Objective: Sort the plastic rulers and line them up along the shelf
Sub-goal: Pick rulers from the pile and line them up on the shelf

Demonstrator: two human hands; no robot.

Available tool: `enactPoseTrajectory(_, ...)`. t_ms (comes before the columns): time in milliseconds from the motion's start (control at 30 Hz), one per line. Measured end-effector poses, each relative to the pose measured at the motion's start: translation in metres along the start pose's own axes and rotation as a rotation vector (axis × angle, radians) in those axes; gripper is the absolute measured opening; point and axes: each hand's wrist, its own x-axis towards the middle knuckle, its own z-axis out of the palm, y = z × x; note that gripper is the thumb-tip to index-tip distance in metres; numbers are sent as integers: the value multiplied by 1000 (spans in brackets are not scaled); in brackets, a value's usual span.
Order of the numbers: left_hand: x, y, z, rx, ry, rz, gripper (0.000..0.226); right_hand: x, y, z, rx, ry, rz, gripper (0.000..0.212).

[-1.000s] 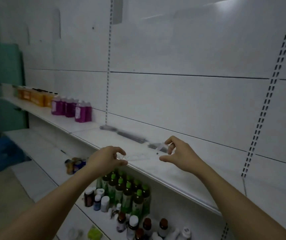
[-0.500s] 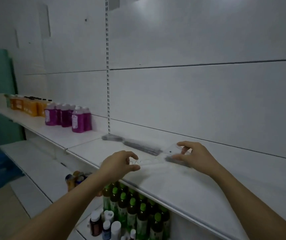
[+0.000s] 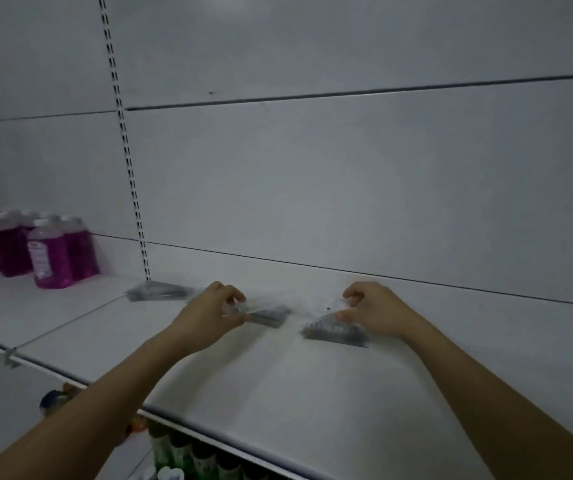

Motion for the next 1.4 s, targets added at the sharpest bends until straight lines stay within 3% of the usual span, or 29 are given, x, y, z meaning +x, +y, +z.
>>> enactPoseTrajectory(433,37,-60,0,-29,-22,64,31,19,-20,29,-285,-221,59,52)
enactPoseTrajectory(567,51,-81,-3,-59,-25,119,31,20,-37,27,-291,-165,71,57)
enactPoseTrajectory(767,84,-112,-9,-115,-90,187,29,18,-89,53,-158,42,87,37)
enactPoseTrajectory(1000,117,-119,-1,-152,-174,261,33,-24,-142,109,-176,39,171,37)
enactPoseTrajectory(1200,121,-113,12,-194,-259,339,30,-58,-165,163,-297,-36,255,59)
enactPoseTrajectory(1400,125,-111,20,-178,-320,397,34,-60,-168,172,-346,-22,313,60)
